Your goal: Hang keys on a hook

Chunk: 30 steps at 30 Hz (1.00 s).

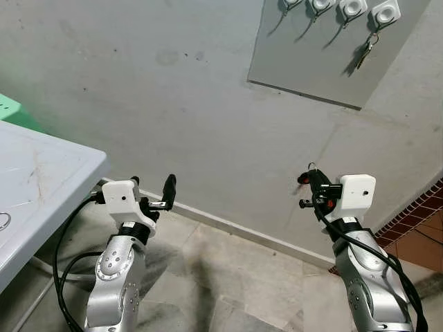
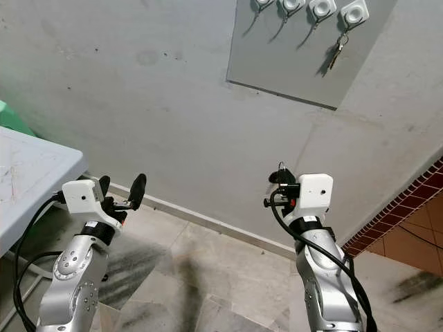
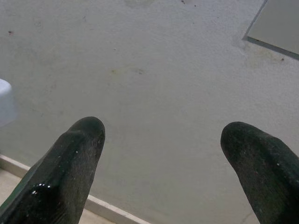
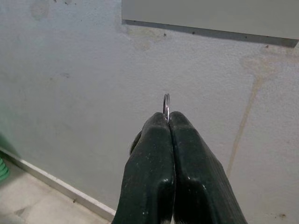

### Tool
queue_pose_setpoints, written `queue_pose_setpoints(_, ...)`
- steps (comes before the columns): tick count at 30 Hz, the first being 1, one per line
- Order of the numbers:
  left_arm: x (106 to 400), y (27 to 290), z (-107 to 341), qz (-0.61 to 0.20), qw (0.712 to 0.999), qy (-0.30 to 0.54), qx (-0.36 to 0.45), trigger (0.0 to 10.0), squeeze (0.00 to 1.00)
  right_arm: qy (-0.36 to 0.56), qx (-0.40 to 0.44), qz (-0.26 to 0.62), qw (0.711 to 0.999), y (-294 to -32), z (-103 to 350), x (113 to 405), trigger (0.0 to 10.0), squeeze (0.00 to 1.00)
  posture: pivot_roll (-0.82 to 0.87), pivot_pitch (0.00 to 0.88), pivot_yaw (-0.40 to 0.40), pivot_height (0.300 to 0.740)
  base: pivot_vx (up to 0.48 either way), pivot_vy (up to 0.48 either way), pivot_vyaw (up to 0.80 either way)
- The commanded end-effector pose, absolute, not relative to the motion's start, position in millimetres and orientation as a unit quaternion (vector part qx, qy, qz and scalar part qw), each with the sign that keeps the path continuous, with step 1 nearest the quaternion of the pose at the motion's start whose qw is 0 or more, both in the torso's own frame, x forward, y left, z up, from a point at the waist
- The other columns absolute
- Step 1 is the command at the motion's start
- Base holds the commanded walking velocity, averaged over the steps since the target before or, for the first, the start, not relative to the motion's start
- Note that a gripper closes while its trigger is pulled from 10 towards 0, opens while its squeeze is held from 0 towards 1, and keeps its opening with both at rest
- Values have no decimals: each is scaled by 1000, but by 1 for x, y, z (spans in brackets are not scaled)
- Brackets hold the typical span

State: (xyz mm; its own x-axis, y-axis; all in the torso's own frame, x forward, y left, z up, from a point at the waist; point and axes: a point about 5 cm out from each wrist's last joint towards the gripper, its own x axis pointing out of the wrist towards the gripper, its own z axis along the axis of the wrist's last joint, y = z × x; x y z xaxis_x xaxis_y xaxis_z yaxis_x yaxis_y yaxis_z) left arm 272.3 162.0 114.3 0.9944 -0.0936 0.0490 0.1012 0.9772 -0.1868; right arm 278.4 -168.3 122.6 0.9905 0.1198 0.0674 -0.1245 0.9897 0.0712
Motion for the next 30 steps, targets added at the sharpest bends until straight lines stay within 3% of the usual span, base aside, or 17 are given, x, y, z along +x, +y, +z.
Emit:
queue_pose_setpoints(1,271,162,115,-50,994,-22,-91,10000,0,-30,32,54,998,-173,123,277,10000,0,5,103,-55,740,0,0,-756)
queue_pose_setpoints(30,272,161,117,-55,994,-28,-93,10000,0,-30,33,51,998,-172,122,277,10000,0,6,99,-46,740,0,-17,-750)
